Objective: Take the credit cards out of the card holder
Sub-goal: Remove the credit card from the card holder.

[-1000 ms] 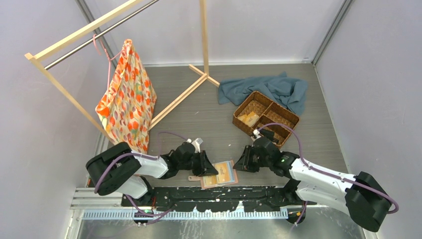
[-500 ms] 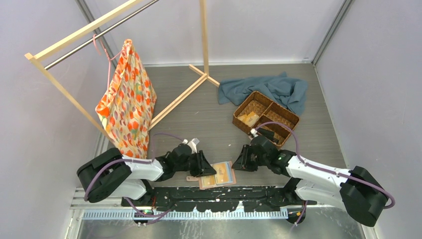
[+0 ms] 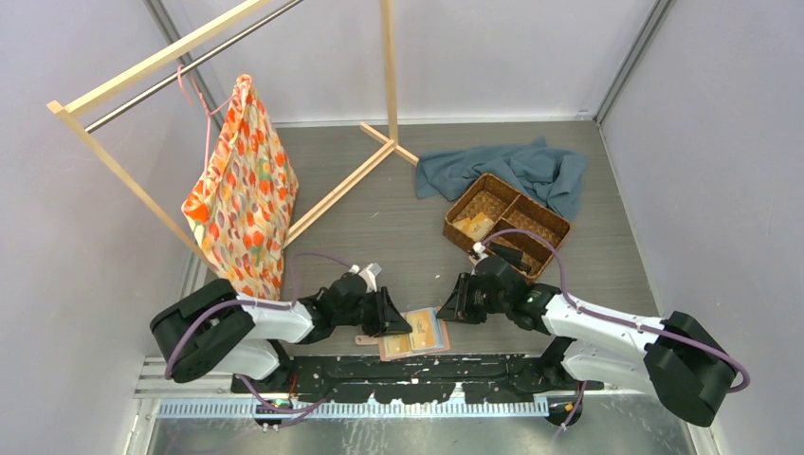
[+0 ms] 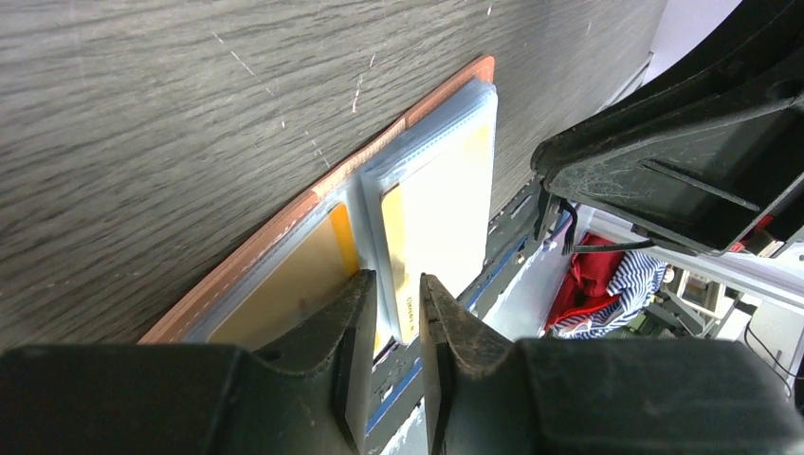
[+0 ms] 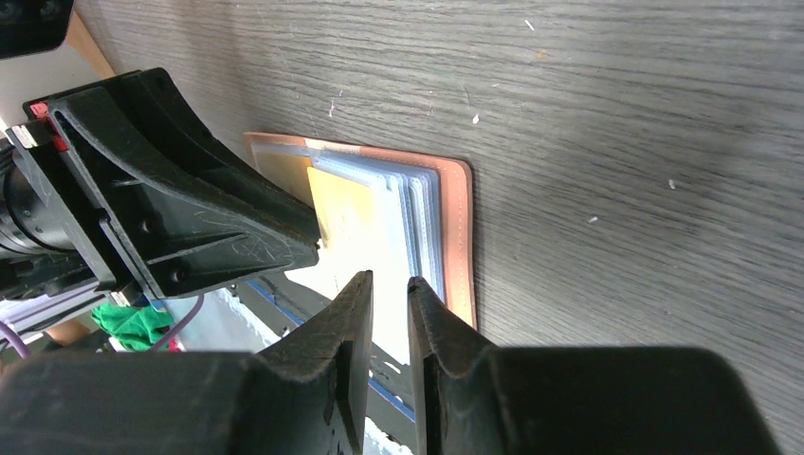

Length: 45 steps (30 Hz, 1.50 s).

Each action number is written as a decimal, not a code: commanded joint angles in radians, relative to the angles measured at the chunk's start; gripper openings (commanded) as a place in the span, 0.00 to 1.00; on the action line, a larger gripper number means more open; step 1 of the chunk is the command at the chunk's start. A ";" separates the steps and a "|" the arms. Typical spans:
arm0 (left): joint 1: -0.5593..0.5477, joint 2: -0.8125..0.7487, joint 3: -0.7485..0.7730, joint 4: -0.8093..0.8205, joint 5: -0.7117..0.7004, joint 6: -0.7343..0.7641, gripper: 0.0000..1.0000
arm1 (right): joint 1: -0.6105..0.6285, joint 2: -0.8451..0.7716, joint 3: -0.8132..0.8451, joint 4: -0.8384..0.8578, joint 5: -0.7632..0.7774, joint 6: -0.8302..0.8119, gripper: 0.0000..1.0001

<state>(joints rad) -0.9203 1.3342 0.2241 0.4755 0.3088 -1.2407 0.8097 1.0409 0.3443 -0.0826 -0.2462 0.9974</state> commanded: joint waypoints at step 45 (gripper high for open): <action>0.024 0.056 0.008 0.009 0.022 0.039 0.01 | 0.031 0.113 -0.060 0.130 0.026 0.033 0.21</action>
<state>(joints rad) -0.9070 1.4158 0.2481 0.5236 0.3481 -1.2419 0.8368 1.1576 0.3149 0.0650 -0.2832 1.0260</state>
